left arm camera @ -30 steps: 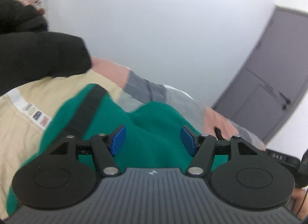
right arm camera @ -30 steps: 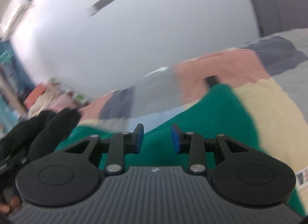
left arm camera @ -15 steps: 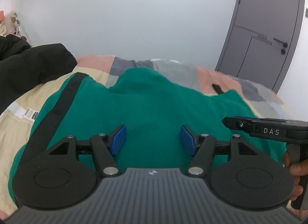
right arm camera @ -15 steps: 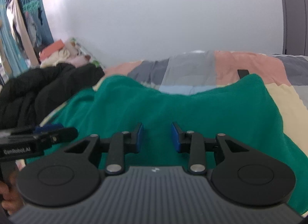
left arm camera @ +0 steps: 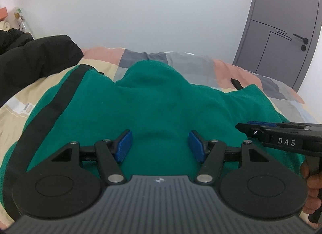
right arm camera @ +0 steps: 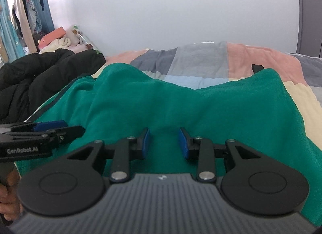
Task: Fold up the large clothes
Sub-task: 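Grasp the folded hoodie edge with both tools and lift it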
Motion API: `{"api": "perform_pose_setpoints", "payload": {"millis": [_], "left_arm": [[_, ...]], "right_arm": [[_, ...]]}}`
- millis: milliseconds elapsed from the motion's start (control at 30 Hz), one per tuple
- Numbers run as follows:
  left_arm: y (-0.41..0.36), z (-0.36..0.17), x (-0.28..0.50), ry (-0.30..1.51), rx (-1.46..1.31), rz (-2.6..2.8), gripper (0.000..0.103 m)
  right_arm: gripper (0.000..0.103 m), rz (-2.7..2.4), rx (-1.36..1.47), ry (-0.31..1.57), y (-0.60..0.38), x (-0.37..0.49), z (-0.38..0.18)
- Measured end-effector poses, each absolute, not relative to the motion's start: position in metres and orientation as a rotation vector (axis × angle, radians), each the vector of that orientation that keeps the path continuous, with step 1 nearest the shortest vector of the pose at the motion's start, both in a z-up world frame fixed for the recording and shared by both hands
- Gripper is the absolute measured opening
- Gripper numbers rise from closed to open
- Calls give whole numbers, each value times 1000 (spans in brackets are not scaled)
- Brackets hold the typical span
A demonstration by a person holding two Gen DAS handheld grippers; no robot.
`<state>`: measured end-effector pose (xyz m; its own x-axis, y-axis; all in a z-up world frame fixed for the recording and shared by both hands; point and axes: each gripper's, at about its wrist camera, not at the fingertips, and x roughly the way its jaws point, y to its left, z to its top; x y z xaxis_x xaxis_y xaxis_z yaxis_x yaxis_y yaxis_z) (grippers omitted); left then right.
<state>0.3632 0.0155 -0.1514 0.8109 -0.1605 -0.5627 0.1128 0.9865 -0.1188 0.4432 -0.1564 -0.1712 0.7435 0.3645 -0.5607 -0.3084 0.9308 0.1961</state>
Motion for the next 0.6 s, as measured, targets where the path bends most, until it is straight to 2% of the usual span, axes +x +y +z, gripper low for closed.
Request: {"api": "perform_pose_setpoints", "payload": {"millis": [133, 333, 400, 467, 600], "left_arm": [[17, -140, 350, 597, -103, -122, 69], [38, -121, 309, 585, -230, -99, 75], [50, -120, 296, 593, -335, -83, 76], [65, -123, 282, 612, -474, -73, 76], [88, -140, 258, 662, -723, -75, 80]], "right_arm": [[35, 372, 193, 628, -167, 435, -166], [36, 376, 365, 639, -198, 410, -149], [40, 368, 428, 649, -210, 400, -146], [49, 357, 487, 664, -220, 390, -145], [51, 364, 701, 718, -242, 370, -151]]}}
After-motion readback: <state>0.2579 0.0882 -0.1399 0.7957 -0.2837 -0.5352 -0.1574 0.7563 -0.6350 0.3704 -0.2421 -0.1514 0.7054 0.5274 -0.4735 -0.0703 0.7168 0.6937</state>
